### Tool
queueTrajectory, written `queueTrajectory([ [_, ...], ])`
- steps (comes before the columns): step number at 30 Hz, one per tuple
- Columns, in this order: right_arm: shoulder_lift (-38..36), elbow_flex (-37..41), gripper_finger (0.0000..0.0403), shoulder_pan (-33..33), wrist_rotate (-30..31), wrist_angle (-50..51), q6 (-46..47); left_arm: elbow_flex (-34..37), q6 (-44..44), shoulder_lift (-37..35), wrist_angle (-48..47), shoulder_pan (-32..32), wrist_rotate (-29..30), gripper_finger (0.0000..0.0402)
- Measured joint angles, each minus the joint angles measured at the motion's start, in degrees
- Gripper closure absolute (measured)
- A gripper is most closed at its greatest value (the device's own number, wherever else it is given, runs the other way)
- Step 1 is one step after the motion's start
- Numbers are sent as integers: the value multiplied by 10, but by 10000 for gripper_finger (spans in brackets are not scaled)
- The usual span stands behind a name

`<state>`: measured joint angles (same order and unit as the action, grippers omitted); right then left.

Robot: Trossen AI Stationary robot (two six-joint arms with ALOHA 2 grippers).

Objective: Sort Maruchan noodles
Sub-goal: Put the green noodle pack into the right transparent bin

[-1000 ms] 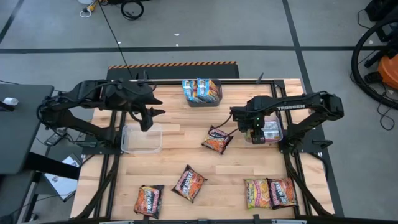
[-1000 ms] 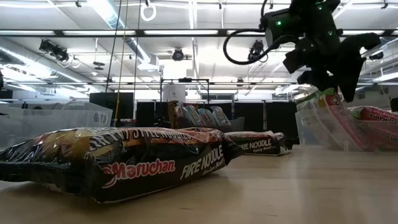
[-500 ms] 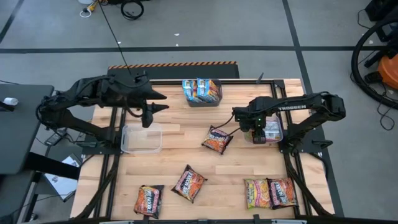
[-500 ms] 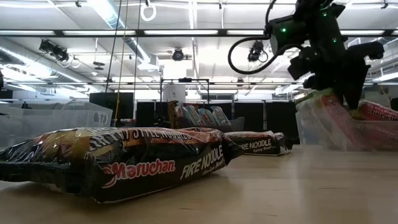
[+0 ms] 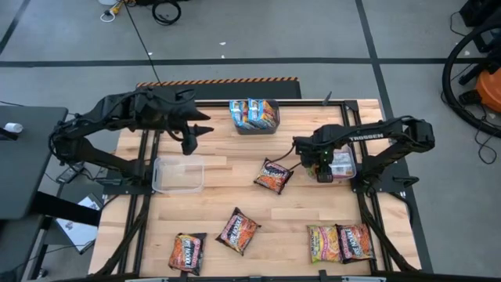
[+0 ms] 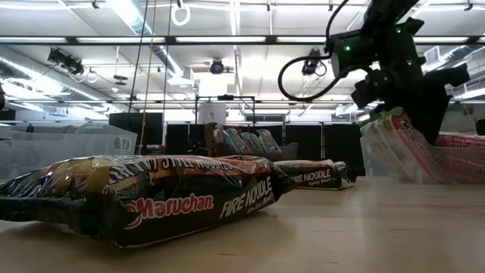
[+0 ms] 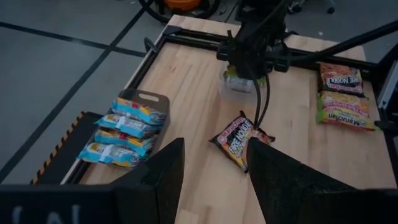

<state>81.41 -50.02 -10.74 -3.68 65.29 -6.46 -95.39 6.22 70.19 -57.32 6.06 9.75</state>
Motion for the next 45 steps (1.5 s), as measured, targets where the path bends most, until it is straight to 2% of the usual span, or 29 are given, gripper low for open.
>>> queueTrajectory([
  [8,0,42,194,0,12,-52,-22,0,14,-1,-1,0,0,224],
  [13,-1,80,217,0,15,-87,-25,0,21,-1,-2,0,1,224],
  [18,-1,81,278,0,33,-99,-23,0,21,-1,-2,0,18,224],
  [24,-1,81,388,0,39,-104,-26,0,24,-1,-1,10,27,224],
  [33,-24,2,397,0,48,-15,-21,0,22,-1,-2,28,27,224],
  [45,-155,-18,398,0,58,6,37,0,22,-1,-3,29,27,224],
])
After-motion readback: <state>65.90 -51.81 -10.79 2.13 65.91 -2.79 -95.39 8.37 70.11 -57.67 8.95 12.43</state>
